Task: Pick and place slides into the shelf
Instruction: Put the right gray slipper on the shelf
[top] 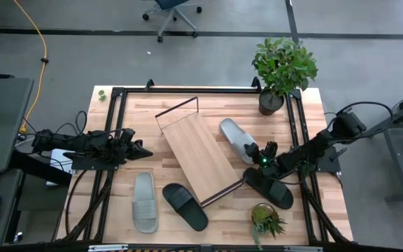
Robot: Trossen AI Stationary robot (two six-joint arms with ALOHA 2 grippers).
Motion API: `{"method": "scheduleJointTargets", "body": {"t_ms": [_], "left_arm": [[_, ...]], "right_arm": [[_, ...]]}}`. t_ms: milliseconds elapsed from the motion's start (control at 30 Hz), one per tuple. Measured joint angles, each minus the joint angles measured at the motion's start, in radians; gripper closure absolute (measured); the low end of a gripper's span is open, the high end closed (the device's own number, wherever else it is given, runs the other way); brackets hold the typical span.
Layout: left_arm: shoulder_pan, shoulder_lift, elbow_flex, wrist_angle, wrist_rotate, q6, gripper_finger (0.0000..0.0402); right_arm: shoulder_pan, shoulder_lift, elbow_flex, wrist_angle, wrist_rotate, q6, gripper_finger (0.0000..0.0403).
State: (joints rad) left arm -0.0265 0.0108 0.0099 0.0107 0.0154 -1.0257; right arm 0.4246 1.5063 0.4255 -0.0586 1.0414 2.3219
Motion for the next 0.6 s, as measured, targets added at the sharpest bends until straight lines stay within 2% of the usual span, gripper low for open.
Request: {"method": "scheduleJointTargets", "body": {"t_ms": [133,500,600], "left_arm": [[0.0,0.0,0.0,0.0,0.0,0.0,0.0401],[0.0,0.0,0.0,0.0,0.0,0.004,0.0401],[0.0,0.0,0.0,0.0,0.0,0.004,0.0401]], "right_arm": [[0.0,0.0,0.0,0.0,-0.002,-0.005,0.0292],[0.001,0.0,0.0,0.029,0.009,-0.042,0.0385],[0.002,0.0,0.0,0.033,0.015,-0.045,0.0398]]}}
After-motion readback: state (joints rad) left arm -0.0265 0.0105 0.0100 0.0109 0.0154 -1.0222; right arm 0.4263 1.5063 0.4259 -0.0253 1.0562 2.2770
